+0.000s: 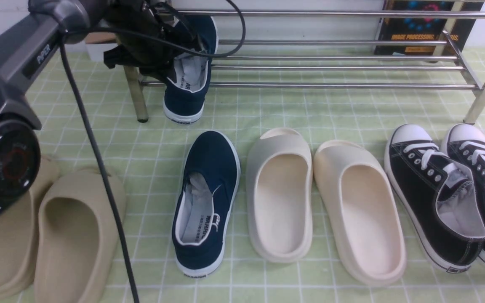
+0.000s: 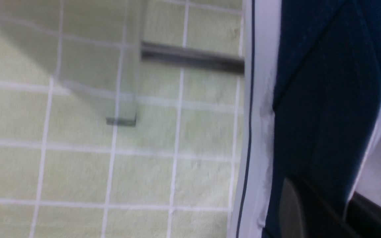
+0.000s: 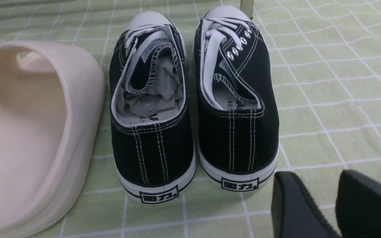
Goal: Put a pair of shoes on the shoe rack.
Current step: Use the left arm to put a shoe into the shoe rack, then use the left arm to grab the shoe closest to it, then use the left arm to put a shoe into the shoe rack
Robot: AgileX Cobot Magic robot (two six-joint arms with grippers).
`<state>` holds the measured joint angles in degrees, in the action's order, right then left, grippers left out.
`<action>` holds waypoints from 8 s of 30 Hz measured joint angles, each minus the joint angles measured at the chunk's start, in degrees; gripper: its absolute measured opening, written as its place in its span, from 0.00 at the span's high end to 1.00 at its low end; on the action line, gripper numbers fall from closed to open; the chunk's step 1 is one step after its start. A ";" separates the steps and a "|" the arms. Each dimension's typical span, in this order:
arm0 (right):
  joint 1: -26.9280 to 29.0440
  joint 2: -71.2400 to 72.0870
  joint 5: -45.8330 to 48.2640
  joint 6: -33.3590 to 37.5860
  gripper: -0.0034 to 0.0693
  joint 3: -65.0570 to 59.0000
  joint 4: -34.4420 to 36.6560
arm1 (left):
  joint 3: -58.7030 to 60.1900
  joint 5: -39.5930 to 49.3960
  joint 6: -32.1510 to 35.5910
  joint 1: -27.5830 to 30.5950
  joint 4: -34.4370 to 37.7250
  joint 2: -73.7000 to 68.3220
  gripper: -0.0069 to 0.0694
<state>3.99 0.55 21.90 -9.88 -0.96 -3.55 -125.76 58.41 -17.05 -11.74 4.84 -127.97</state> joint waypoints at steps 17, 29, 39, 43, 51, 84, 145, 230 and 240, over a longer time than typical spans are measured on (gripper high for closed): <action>0.00 0.00 0.00 0.00 0.62 0.00 0.00 | 0.00 -2.22 -1.34 -0.09 -0.04 -0.75 0.76; 0.00 0.00 0.00 0.00 0.62 0.00 0.00 | -1.23 2.30 0.18 -0.09 -3.87 5.59 0.59; 0.00 0.00 0.00 0.00 0.62 0.01 0.00 | 1.21 12.75 5.62 -5.61 -5.58 10.36 0.93; 0.00 0.00 0.00 0.00 0.62 0.01 0.00 | 6.67 12.38 6.22 -9.36 -4.84 10.36 0.93; 0.00 0.00 0.05 0.00 0.62 0.01 0.00 | 12.88 3.83 3.40 -10.67 -9.69 8.36 0.93; 0.00 0.00 0.05 0.00 0.62 0.01 0.00 | 13.31 -15.00 -2.92 -3.43 -3.93 5.33 0.93; 0.00 0.00 0.05 0.00 0.62 0.01 0.00 | 61.54 -11.97 -7.13 -16.78 -3.10 27.33 0.57; 0.00 0.00 0.05 0.00 0.62 0.06 0.00 | -4.67 -6.57 -2.28 -10.26 2.89 1.33 0.55; 0.00 0.00 0.05 0.00 0.62 0.06 0.00 | -5.10 8.57 8.14 -14.80 5.69 1.05 0.89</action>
<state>3.99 0.55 21.95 -9.88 -0.90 -3.55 -130.86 66.98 -8.91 -26.53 10.53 -126.92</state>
